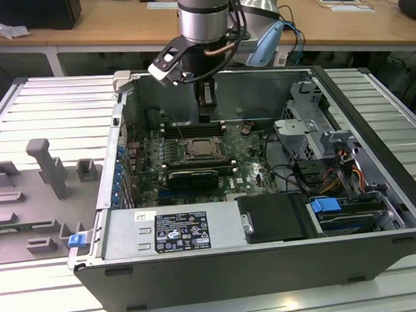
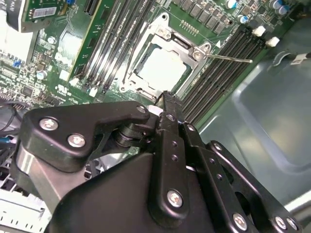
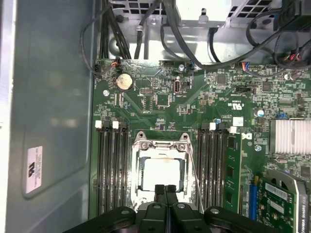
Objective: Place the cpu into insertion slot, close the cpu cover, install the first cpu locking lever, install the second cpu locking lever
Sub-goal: 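Install the first cpu locking lever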
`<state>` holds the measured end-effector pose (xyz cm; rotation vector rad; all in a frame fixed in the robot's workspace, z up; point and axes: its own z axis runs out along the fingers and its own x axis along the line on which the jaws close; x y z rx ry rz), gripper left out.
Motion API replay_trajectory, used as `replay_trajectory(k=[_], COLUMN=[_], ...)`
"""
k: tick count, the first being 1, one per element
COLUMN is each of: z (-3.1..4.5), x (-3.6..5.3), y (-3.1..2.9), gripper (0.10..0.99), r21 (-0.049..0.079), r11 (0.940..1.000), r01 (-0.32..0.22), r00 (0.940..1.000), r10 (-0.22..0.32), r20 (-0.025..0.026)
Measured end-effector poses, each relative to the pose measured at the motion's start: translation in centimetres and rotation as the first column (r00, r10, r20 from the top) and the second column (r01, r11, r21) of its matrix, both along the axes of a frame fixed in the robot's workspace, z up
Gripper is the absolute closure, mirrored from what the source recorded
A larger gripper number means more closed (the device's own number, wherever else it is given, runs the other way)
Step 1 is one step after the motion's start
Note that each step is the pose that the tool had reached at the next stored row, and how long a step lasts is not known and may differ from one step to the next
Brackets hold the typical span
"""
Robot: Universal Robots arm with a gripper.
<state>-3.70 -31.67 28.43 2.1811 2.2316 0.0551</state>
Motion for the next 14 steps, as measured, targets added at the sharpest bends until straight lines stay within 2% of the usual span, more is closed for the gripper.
replay_trajectory(k=[2,3,6,9,14], z=[0.90,1.03,1.03,1.04,1.02], x=[0.00,0.00,0.00,0.00,0.01], y=[0.00,0.00,0.00,0.00,0.00], gripper=[0.980,0.980,0.980,0.980,0.980], r21=[0.000,0.000,0.000,0.000,0.000], r11=[1.0000,1.0000,1.0000,0.9985,0.9907], r01=[0.000,0.000,-0.008,-0.055,-0.136], r00=[1.0000,1.0000,1.0000,0.9985,0.9907], r10=[0.000,0.000,0.008,0.055,0.136], r20=[-0.0001,0.0000,0.0001,-0.0001,0.0000])
